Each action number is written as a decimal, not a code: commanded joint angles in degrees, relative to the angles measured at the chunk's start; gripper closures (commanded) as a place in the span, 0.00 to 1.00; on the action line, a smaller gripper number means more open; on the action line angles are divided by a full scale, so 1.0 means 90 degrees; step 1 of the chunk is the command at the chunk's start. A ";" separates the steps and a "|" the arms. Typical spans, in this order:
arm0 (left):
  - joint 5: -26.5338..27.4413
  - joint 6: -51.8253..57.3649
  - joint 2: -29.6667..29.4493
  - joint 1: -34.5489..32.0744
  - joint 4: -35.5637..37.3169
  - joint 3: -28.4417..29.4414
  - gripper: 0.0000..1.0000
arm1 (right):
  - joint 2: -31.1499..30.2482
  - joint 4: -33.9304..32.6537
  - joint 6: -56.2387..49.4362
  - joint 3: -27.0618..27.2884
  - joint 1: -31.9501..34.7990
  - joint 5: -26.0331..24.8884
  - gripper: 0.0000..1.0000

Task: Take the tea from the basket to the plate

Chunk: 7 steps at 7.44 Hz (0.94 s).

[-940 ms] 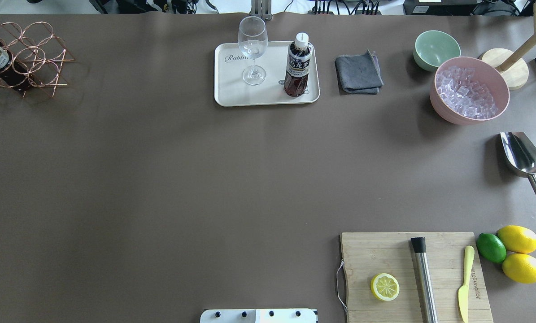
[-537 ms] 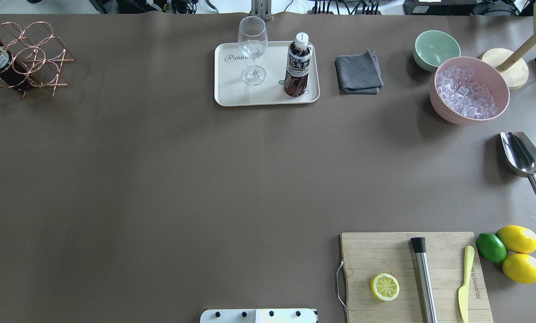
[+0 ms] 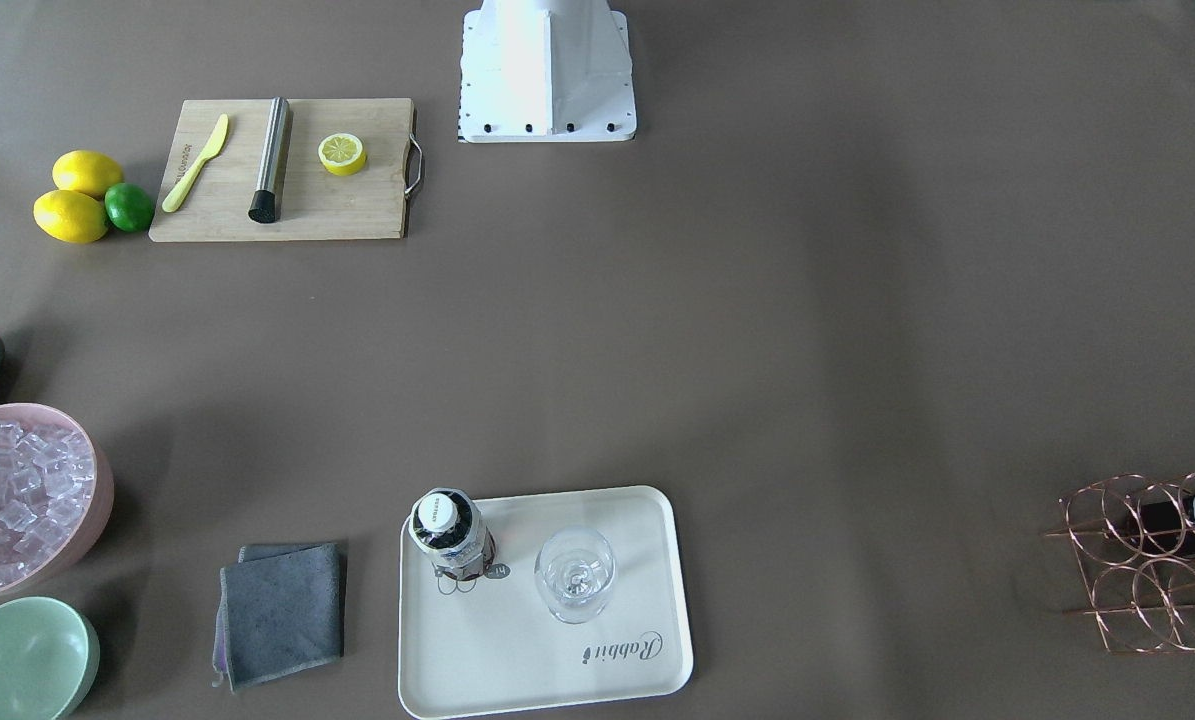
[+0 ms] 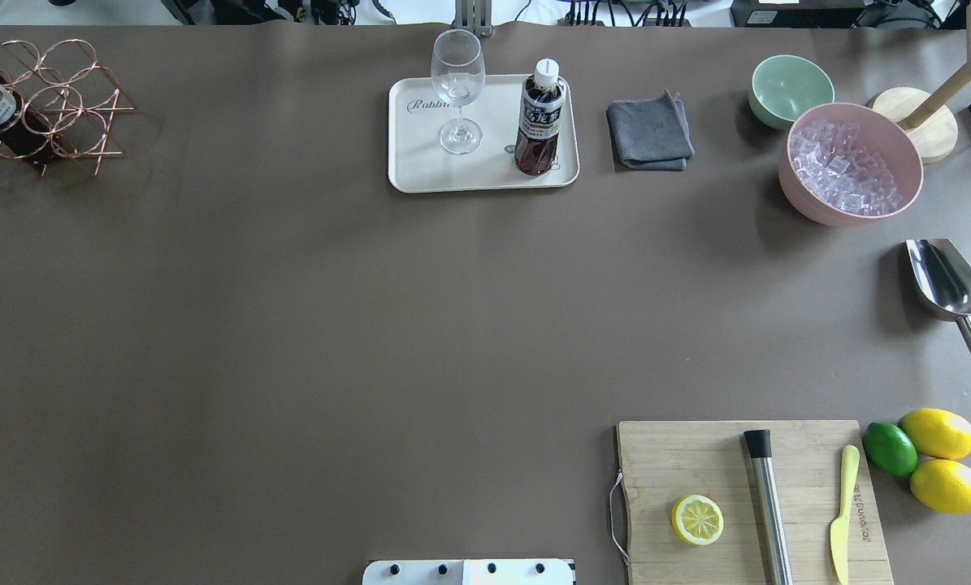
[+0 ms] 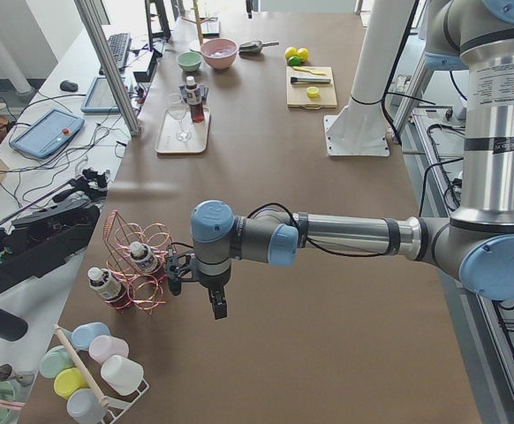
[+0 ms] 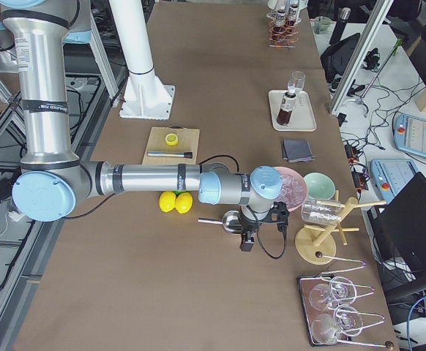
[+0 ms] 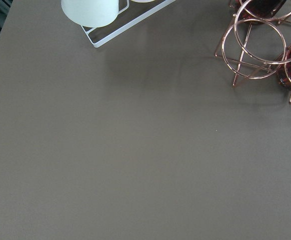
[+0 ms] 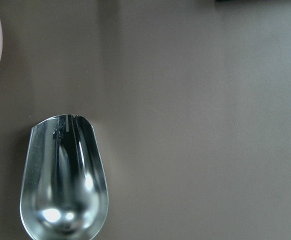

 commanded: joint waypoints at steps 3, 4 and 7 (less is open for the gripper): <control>-0.0039 -0.0037 0.0024 0.0016 -0.0004 0.0047 0.02 | -0.0007 0.0001 0.0033 -0.0046 0.0008 -0.0183 0.00; -0.0039 -0.0037 0.0024 0.0016 -0.0004 0.0047 0.02 | -0.0007 0.0001 0.0043 -0.0056 -0.0002 -0.0183 0.00; -0.0049 -0.0028 0.0005 0.0016 -0.0013 0.0038 0.02 | 0.0003 0.0001 0.0053 -0.0037 -0.0002 -0.0174 0.00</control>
